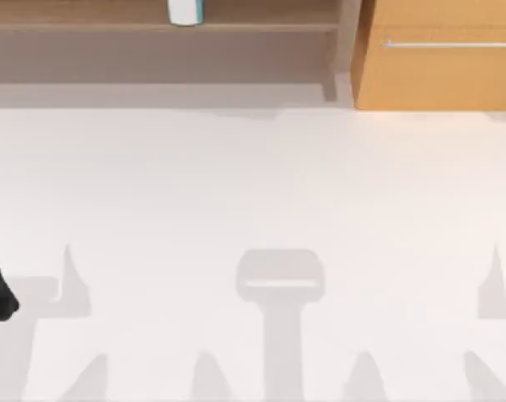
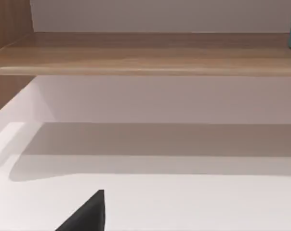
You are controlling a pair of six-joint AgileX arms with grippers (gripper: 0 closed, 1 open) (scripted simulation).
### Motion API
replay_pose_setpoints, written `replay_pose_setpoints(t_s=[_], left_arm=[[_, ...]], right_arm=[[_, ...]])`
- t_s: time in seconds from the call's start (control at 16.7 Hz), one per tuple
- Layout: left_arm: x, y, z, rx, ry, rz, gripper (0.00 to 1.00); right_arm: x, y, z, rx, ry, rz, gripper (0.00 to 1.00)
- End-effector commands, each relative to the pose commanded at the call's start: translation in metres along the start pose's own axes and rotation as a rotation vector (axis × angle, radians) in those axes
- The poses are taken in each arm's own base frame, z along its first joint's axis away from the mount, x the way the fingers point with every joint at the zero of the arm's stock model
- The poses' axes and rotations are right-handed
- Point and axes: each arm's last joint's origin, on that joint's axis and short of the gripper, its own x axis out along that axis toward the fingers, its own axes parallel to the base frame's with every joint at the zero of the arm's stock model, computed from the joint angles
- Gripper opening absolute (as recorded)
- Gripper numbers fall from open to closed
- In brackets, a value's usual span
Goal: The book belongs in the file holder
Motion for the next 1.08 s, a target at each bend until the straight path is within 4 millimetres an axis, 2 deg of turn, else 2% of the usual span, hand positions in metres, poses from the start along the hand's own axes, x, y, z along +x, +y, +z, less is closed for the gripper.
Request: replay_pose_setpoints(t_s=[0.18, 0.3, 0.42, 0.6, 0.72, 0.84, 0.96, 1.08], left_arm=[[0.0, 0.0, 0.0, 0.0, 0.0, 0.0, 1.0], [0.0, 0.0, 0.0, 0.0, 0.0, 0.0, 1.0], [0.0, 0.0, 0.0, 0.0, 0.0, 0.0, 1.0], [0.0, 0.0, 0.0, 0.0, 0.0, 0.0, 1.0], [0.0, 0.0, 0.0, 0.0, 0.0, 0.0, 1.0], [0.0, 0.0, 0.0, 0.0, 0.0, 0.0, 1.0], [0.0, 0.0, 0.0, 0.0, 0.0, 0.0, 1.0], [0.0, 0.0, 0.0, 0.0, 0.0, 0.0, 1.0]], right_arm=[[0.0, 0.0, 0.002, 0.0, 0.0, 0.0, 1.0], [0.001, 0.002, 0.014, -0.003, -0.001, 0.003, 1.0], [0.003, 0.005, 0.035, -0.007, -0.002, 0.006, 1.0], [0.015, 0.014, 0.081, -0.015, -0.005, 0.013, 1.0], [0.031, 0.024, 0.116, -0.02, -0.008, 0.017, 1.0], [0.055, 0.04, 0.152, -0.026, -0.01, 0.02, 1.0], [0.087, 0.063, 0.183, -0.03, -0.01, 0.023, 1.0], [0.125, 0.095, 0.206, -0.035, -0.009, 0.026, 1.0]])
